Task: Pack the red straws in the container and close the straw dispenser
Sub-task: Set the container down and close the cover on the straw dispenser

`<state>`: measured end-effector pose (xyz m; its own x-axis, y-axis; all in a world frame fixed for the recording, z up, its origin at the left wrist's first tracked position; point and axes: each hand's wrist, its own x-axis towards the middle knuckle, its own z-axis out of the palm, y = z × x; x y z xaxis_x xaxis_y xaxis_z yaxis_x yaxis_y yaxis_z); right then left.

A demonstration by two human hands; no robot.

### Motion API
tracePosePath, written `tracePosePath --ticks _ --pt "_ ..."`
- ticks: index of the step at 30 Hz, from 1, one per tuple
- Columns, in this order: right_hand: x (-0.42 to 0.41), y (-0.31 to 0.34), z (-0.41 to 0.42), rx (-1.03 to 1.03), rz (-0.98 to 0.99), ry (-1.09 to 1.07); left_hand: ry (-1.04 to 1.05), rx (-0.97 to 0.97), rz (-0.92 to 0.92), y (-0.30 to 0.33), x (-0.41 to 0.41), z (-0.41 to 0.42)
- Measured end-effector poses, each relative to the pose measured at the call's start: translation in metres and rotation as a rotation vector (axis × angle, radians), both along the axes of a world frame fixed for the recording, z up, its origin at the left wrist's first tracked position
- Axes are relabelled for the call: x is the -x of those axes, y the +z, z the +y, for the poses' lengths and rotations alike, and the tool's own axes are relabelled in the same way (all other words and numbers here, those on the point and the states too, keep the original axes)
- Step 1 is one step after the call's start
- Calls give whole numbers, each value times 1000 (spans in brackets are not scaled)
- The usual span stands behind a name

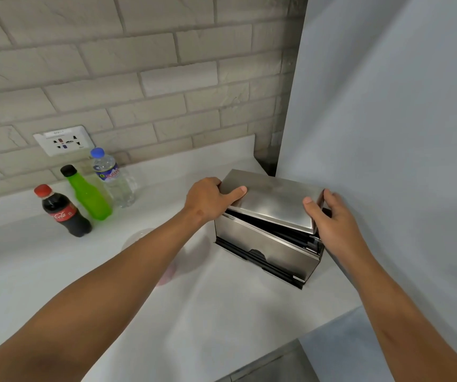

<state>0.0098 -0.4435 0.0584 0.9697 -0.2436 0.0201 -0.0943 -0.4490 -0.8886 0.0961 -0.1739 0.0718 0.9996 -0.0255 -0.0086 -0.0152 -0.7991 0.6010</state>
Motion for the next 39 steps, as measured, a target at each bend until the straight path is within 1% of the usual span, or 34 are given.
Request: tracePosePath --ticks 3,6,11,15,19,24,27,29,31,33,35,37,39 --pt "0 -4 -2 13 -4 7 -6 1 -9 -2 -2 3" --pt "3 -11 -4 29 4 17 -22 43 -14 -8 1 6" --pt "8 -20 -5 36 16 32 -70 147 -13 -19 10 8" --pt "13 -22 -10 26 42 24 -138 266 -4 -24 23 6" --pt "19 -21 -16 9 131 23 -167 270 -10 -26 30 6" --pt "24 -25 -18 -31 87 22 -163 256 -15 -27 33 6" --pt "27 -26 -18 -9 70 25 -157 200 -32 -27 34 5" --pt "29 -27 -18 52 37 27 -172 125 -77 -28 38 4" --pt "30 -27 -18 123 3 23 -201 9 -164 -29 43 2" --pt "31 -25 -17 197 -54 32 -284 -119 -292 -28 47 -2" --pt "32 -23 -17 247 -142 83 -406 -234 -349 -27 51 -8" --pt "33 -21 -19 289 -214 175 -501 -319 -352 -27 54 -15" --pt "35 -20 -27 304 -219 297 -545 -374 -350 -29 56 -22"
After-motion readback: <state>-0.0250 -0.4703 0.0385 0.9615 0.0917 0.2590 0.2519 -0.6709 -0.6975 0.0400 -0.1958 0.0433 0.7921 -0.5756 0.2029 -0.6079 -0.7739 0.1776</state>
